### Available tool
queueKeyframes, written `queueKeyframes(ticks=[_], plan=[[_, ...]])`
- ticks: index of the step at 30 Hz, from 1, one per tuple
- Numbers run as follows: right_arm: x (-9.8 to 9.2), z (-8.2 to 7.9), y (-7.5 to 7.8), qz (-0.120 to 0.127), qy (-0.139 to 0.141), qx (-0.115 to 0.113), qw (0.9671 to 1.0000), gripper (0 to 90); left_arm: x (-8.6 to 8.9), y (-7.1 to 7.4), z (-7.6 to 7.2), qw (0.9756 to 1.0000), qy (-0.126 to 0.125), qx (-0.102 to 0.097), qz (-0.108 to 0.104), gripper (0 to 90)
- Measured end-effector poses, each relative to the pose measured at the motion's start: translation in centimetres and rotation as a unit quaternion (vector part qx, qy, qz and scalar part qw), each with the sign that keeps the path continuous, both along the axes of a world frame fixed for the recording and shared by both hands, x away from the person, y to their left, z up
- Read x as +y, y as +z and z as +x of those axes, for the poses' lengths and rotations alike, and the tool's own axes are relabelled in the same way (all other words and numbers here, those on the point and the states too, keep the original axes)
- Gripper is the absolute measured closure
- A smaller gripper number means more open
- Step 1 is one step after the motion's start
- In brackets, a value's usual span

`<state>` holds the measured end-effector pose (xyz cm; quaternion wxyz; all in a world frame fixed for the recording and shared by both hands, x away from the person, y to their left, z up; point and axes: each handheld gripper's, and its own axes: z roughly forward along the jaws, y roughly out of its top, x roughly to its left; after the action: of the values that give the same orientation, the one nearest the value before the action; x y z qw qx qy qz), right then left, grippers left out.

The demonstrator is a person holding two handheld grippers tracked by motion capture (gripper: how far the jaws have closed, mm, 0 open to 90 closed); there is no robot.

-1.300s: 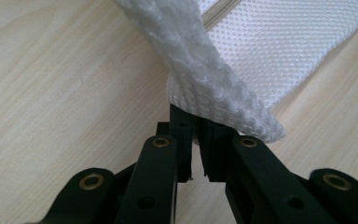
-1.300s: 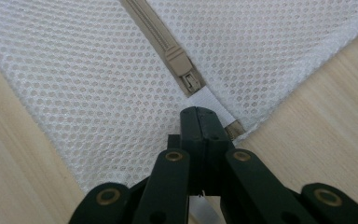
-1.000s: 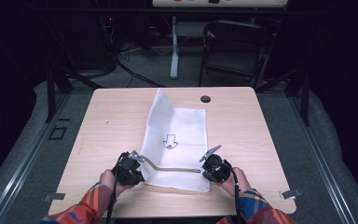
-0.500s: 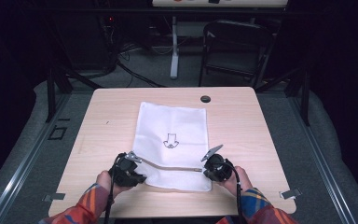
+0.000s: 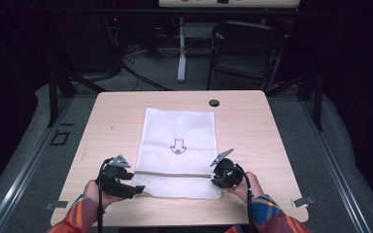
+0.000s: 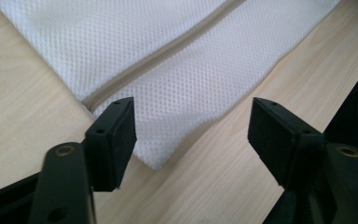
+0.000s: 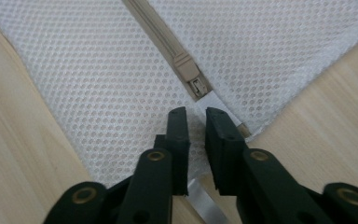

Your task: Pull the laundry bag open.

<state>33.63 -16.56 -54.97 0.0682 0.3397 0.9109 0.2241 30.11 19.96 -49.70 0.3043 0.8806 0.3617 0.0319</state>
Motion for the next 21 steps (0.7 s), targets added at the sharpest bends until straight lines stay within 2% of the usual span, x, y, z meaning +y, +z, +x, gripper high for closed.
queueKeyframes(ticks=[1,3,5,7,8,10,11,16,18,21], plan=[[0.0,0.0,0.2,0.002,-0.001,-0.001,1.0,70.9,-0.2,0.1,0.2,1.0,-0.003,-0.005,0.001,26.0],[0.0,0.1,0.4,0.003,-0.014,-0.003,0.9999,58.0,-0.7,0.3,0.6,0.9999,-0.008,-0.011,0.003,21.5],[-0.2,0.3,0.6,0.007,-0.018,0.004,0.9998,53.2,-1.2,0.4,0.9,0.9997,-0.011,-0.02,0.005,17.9],[-0.4,0.4,0.7,0.011,-0.022,0.007,0.9997,43.5,-1.8,0.4,1.5,0.9995,-0.017,-0.026,-0.001,15.9],[-0.4,0.4,0.8,0.01,-0.024,0.006,0.9996,41.2,-2.2,0.4,1.7,0.9994,-0.021,-0.026,-0.002,15.6],[-0.5,0.4,0.7,0.028,-0.028,0.003,0.9992,35.7,-3.4,0.4,2.4,0.9989,-0.032,-0.033,0.003,15.0],[-0.6,0.4,0.9,0.024,-0.029,0.001,0.9993,33.0,-3.8,0.3,2.6,0.9989,-0.034,-0.033,0.004,14.5],[-0.9,0.5,0.8,0.03,-0.037,0.003,0.9989,31.7,-6.9,-0.2,3.8,0.9975,-0.06,-0.033,0.017,10.2],[-1.1,0.6,0.7,0.036,-0.038,0.005,0.9986,30.2,-7.9,-0.3,4.1,0.9969,-0.068,-0.035,0.021,9.0],[-1.2,0.6,0.8,0.03,-0.039,0.004,0.9988,29.1,-8.9,-0.6,4.4,0.9962,-0.075,-0.039,0.023,8.7]])
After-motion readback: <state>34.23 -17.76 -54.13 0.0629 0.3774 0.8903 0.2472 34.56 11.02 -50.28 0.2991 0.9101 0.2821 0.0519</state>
